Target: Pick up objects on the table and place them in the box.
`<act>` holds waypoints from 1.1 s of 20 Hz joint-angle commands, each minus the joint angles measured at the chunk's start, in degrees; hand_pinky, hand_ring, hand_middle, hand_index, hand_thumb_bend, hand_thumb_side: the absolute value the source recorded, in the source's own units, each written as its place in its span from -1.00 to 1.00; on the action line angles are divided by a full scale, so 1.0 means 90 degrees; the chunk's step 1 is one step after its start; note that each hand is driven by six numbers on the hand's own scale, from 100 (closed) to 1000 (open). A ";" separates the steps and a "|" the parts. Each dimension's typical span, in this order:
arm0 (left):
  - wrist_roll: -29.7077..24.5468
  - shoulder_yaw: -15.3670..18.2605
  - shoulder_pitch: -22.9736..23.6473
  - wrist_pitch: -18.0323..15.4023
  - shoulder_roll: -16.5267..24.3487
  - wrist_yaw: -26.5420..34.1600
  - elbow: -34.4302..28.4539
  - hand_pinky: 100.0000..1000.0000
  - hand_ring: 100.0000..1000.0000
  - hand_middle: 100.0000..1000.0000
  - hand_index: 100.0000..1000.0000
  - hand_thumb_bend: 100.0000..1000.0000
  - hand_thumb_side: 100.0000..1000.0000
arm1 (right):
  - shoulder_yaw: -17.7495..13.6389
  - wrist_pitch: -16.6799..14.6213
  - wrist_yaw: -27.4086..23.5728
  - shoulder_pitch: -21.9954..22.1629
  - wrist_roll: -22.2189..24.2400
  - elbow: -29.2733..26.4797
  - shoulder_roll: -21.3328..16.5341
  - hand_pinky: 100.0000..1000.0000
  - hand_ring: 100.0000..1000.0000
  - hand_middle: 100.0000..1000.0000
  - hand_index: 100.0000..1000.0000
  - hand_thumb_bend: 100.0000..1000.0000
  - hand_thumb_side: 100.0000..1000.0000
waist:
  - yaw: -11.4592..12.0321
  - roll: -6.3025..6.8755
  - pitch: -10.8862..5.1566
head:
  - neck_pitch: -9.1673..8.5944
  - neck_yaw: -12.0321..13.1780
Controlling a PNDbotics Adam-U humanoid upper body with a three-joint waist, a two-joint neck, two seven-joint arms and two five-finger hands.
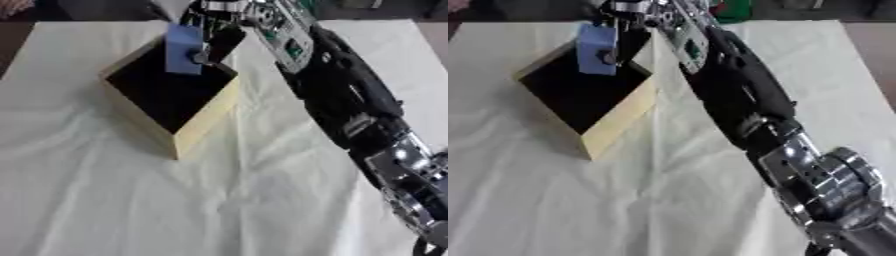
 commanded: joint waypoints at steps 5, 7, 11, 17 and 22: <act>-0.0021 0.0052 0.0006 0.0020 0.0100 -0.0036 -0.0089 0.32 0.15 0.15 0.38 -0.64 -1.00 | 0.0076 0.0083 -0.0263 -0.0199 -0.0215 -0.0332 -0.0084 0.42 0.21 -0.34 0.03 -1.00 -0.96 | -0.0011 -0.0027 -0.0229 | -0.0029 -0.0001; -0.0026 0.0048 0.0004 0.0027 0.0101 -0.0039 -0.0094 0.32 0.15 0.15 0.38 -0.64 -1.00 | 0.0113 0.0087 -0.0307 -0.0199 -0.0178 -0.0383 -0.0080 0.42 0.21 -0.34 0.03 -1.00 -0.95 | -0.0007 -0.0031 -0.0235 | -0.0026 -0.0012; -0.0033 0.0046 0.0001 0.0041 0.0099 -0.0044 -0.0104 0.32 0.15 0.15 0.38 -0.64 -1.00 | 0.0194 0.0089 -0.0377 -0.0193 -0.0084 -0.0436 -0.0051 0.41 0.20 -0.33 0.03 -1.00 -0.94 | 0.0001 -0.0044 -0.0241 | -0.0023 -0.0038; -0.0034 0.0043 -0.0013 0.0066 0.0088 -0.0044 -0.0127 0.32 0.14 0.15 0.38 -0.64 -1.00 | 0.0387 0.0060 -0.0468 -0.0150 0.0277 -0.0210 0.0047 0.39 0.20 -0.32 0.02 -1.00 -0.92 | 0.0034 -0.0060 -0.0232 | -0.0007 -0.0092; -0.0021 0.0047 -0.0018 0.0074 0.0080 -0.0046 -0.0140 0.32 0.14 0.15 0.38 -0.64 -1.00 | 0.0513 -0.0013 -0.0418 -0.0096 0.0479 -0.0007 0.0106 0.39 0.21 -0.31 0.03 -1.00 -0.90 | 0.0046 -0.0058 -0.0218 | -0.0004 -0.0105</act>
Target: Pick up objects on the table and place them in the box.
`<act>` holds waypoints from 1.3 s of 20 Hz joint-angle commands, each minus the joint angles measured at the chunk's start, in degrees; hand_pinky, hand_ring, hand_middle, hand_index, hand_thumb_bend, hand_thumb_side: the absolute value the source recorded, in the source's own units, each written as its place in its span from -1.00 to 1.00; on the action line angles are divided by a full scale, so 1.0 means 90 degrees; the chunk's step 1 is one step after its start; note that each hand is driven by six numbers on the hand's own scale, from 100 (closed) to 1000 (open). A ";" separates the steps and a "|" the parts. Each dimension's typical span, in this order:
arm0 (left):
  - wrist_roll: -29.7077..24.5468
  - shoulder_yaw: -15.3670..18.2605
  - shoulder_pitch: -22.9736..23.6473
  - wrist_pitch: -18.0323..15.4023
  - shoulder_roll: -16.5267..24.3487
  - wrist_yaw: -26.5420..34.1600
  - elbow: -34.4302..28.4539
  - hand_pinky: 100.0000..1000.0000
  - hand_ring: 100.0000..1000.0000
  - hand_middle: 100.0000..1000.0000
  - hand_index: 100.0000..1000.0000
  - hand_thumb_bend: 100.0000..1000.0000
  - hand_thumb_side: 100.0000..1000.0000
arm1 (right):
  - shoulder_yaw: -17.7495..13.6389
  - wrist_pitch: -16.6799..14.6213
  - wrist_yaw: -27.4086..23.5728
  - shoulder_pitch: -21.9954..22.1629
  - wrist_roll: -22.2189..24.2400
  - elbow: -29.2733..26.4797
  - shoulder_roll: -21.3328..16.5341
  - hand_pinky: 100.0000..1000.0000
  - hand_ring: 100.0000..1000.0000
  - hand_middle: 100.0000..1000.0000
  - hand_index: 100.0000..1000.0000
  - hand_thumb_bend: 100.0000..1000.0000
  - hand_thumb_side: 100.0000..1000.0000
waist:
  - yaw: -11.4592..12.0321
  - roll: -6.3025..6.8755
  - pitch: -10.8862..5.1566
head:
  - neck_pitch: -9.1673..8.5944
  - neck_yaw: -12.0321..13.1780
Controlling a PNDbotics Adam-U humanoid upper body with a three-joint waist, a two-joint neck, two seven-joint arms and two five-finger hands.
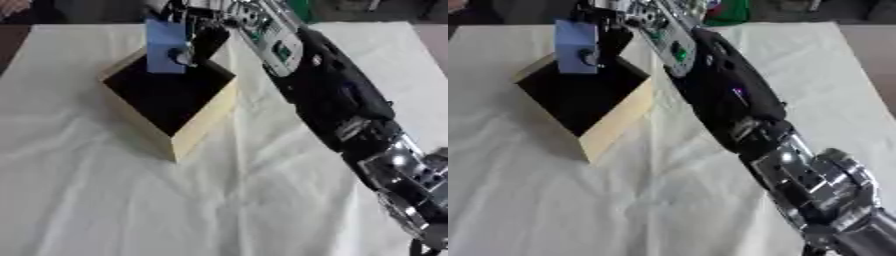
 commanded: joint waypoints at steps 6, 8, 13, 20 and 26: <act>-0.0001 0.0044 -0.0035 0.0009 0.0068 -0.0028 -0.0106 0.32 0.14 0.15 0.38 -0.65 -1.00 | 0.0158 -0.0241 0.0200 -0.0014 0.0267 0.0350 0.0085 0.41 0.26 -0.22 0.18 -1.00 -0.88 | 0.0033 -0.0044 -0.0185 | -0.0015 -0.0010; -0.0004 0.0044 -0.0034 0.0003 0.0065 -0.0026 -0.0098 0.32 0.14 0.15 0.38 -0.65 -1.00 | 0.0160 -0.0308 0.0265 0.0005 0.0281 0.0397 0.0110 0.44 0.30 -0.12 0.31 -1.00 -0.88 | 0.0038 -0.0036 -0.0176 | -0.0020 -0.0010; -0.0017 0.0043 -0.0036 -0.0003 0.0059 -0.0022 -0.0089 0.32 0.14 0.15 0.38 -0.65 -1.00 | 0.0145 -0.0508 0.0396 -0.0002 0.0356 0.0387 0.0122 0.59 0.54 0.45 0.73 -1.00 -0.37 | 0.0037 -0.0037 -0.0162 | -0.0027 -0.0009; -0.0023 0.0043 -0.0038 0.0005 0.0061 -0.0020 -0.0091 0.32 0.14 0.15 0.38 -0.65 -1.00 | 0.0152 -0.0806 0.0662 -0.0042 0.0216 0.0029 0.0046 0.73 0.72 0.66 0.88 -0.90 0.08 | 0.0036 -0.0048 -0.0166 | -0.0027 -0.0001; -0.0024 0.0040 -0.0043 0.0022 0.0071 -0.0026 -0.0107 0.32 0.14 0.15 0.38 -0.65 -1.00 | 0.0157 -0.1006 0.0749 -0.0051 0.0394 -0.0078 0.0025 0.78 0.78 0.72 0.99 -0.70 -0.01 | 0.0033 -0.0067 -0.0186 | -0.0044 0.0002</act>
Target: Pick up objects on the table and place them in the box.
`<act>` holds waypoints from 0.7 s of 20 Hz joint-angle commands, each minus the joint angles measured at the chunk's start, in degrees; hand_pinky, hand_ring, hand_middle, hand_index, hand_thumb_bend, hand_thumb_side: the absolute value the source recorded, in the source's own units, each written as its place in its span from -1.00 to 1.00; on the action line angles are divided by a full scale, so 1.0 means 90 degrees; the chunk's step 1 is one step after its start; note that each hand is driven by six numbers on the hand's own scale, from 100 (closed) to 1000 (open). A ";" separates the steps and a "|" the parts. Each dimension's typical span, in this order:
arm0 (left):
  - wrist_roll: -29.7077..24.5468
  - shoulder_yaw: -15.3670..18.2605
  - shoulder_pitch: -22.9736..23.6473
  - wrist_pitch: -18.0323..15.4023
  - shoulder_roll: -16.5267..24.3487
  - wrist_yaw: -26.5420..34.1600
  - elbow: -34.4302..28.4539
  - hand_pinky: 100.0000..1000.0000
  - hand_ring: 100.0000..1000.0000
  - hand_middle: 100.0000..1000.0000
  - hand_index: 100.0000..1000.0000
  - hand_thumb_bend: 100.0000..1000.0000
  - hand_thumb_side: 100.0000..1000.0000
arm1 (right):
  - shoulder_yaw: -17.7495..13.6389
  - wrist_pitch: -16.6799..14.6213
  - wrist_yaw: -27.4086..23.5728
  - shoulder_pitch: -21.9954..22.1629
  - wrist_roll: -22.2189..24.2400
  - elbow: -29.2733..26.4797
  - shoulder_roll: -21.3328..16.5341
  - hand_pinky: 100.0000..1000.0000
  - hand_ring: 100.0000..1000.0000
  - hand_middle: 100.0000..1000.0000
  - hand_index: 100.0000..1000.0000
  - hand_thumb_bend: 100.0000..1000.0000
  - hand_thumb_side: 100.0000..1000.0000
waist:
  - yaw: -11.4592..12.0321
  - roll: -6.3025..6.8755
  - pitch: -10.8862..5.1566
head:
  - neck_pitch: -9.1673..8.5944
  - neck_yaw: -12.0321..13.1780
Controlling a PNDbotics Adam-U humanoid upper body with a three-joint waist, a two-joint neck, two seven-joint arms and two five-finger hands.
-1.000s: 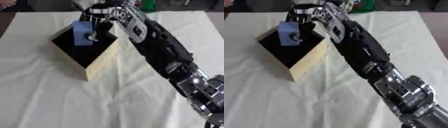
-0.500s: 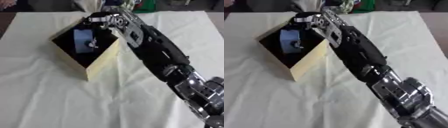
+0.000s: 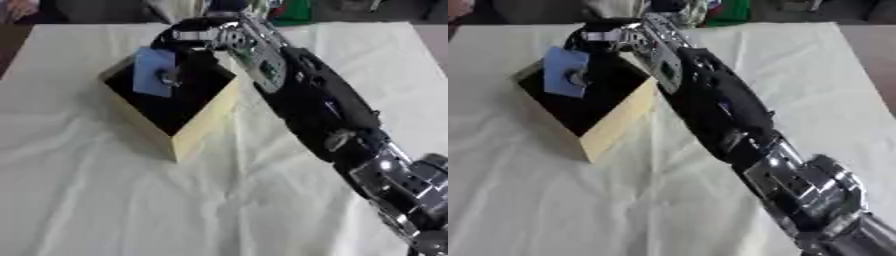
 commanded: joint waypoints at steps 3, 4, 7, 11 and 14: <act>-0.0008 0.0040 -0.0039 0.0013 0.0128 -0.0029 -0.0102 0.32 0.14 0.14 0.38 -0.66 -1.00 | -0.0013 -0.0185 -0.0002 -0.0163 0.0239 -0.0164 -0.0118 0.79 0.78 0.74 1.00 -0.66 -0.14 | 0.0017 -0.0070 -0.0192 | -0.0048 0.0004; -0.0008 0.0041 -0.0037 0.0013 0.0131 -0.0031 -0.0102 0.32 0.14 0.14 0.38 -0.66 -1.00 | -0.0010 -0.0226 -0.0019 -0.0164 0.0281 -0.0175 -0.0117 0.78 0.77 0.73 1.00 -0.68 -0.28 | 0.0019 -0.0071 -0.0192 | -0.0049 0.0004; -0.0010 0.0041 -0.0036 0.0012 0.0133 -0.0034 -0.0101 0.32 0.14 0.14 0.38 -0.66 -1.00 | -0.0023 -0.0292 -0.0063 -0.0160 0.0319 -0.0230 -0.0122 0.76 0.75 0.71 1.00 -0.73 -0.32 | 0.0019 -0.0069 -0.0194 | -0.0058 0.0012; -0.0015 0.0046 -0.0018 0.0020 0.0135 -0.0041 -0.0092 0.32 0.14 0.14 0.38 -0.67 -1.00 | -0.0123 -0.0186 -0.0180 -0.0148 0.0154 -0.0507 -0.0226 0.72 0.69 0.62 0.94 -1.00 -0.48 | 0.0012 -0.0066 -0.0207 | -0.0052 0.0030; -0.0011 0.0050 -0.0009 0.0025 0.0139 -0.0048 -0.0097 0.32 0.14 0.14 0.38 -0.67 -1.00 | -0.0259 0.0045 -0.0401 -0.0128 -0.0047 -0.0877 -0.0395 0.61 0.60 0.49 0.79 -1.00 -0.94 | -0.0009 -0.0063 -0.0226 | -0.0033 0.0054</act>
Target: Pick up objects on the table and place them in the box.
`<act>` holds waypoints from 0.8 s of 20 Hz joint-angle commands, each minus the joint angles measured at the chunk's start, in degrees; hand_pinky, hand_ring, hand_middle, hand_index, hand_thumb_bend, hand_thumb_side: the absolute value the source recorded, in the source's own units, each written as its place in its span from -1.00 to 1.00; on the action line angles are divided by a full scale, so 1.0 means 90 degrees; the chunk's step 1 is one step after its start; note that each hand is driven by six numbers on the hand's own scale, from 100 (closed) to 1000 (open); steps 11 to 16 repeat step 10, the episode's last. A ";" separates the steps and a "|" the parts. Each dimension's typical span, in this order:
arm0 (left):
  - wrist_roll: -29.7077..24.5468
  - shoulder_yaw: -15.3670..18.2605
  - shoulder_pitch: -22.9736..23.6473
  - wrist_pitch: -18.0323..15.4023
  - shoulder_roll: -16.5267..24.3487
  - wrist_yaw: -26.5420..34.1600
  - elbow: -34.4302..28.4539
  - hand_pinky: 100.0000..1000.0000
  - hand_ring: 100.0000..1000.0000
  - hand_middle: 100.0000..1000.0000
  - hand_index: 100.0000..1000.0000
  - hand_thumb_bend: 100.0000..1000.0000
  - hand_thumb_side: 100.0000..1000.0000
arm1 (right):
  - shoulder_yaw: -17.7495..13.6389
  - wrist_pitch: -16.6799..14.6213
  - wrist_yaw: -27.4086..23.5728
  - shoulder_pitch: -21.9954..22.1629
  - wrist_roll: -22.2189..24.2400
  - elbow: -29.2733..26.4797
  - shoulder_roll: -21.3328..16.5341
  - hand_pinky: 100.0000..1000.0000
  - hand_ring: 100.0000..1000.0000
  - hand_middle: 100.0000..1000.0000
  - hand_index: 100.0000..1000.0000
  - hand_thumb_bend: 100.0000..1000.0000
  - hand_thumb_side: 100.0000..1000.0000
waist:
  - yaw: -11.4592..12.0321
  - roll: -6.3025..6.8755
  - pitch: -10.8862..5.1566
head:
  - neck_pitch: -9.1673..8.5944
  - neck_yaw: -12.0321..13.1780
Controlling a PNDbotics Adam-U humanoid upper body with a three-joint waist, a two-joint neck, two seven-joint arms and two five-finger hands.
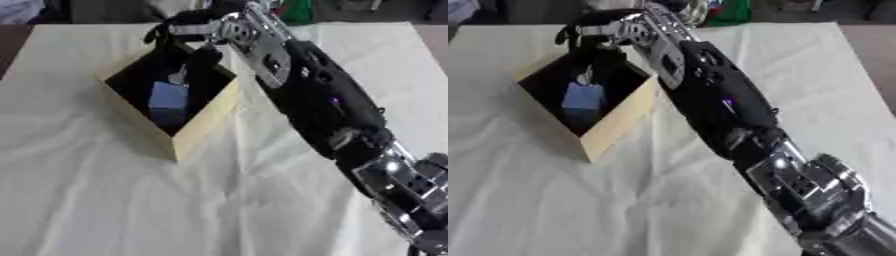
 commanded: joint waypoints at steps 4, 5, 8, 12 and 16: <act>0.0021 0.0061 -0.0005 0.0025 0.0149 -0.0060 -0.0106 0.32 0.14 0.14 0.38 -0.67 -1.00 | -0.0368 0.0747 -0.0707 -0.0010 -0.0696 -0.1082 -0.0563 0.53 0.52 0.35 0.64 -1.00 -0.78 | -0.0031 -0.0054 -0.0253 | -0.0012 0.0067; 0.0028 0.0063 -0.0003 0.0027 0.0150 -0.0068 -0.0108 0.32 0.14 0.14 0.38 -0.67 -1.00 | -0.0406 0.0869 -0.0859 0.0038 -0.0815 -0.1297 -0.0668 0.52 0.51 0.34 0.63 -1.00 -0.78 | -0.0038 -0.0050 -0.0259 | -0.0006 0.0084; 0.0048 0.0073 0.0007 0.0034 0.0149 -0.0090 -0.0115 0.32 0.13 0.14 0.38 -0.67 -1.00 | -0.0500 0.1151 -0.1215 0.0186 -0.1084 -0.1936 -0.1012 0.49 0.47 0.30 0.58 -1.00 -0.78 | -0.0065 -0.0038 -0.0272 | 0.0017 0.0147; 0.0061 0.0080 0.0012 0.0035 0.0148 -0.0103 -0.0118 0.32 0.13 0.14 0.38 -0.67 -1.00 | -0.0570 0.1301 -0.1406 0.0300 -0.1273 -0.2328 -0.1261 0.45 0.43 0.26 0.55 -1.00 -0.77 | -0.0086 -0.0026 -0.0276 | 0.0033 0.0199; 0.0061 0.0080 0.0012 0.0035 0.0148 -0.0103 -0.0118 0.32 0.13 0.14 0.38 -0.67 -1.00 | -0.0570 0.1301 -0.1406 0.0300 -0.1273 -0.2328 -0.1261 0.45 0.43 0.26 0.55 -1.00 -0.77 | -0.0086 -0.0026 -0.0276 | 0.0033 0.0199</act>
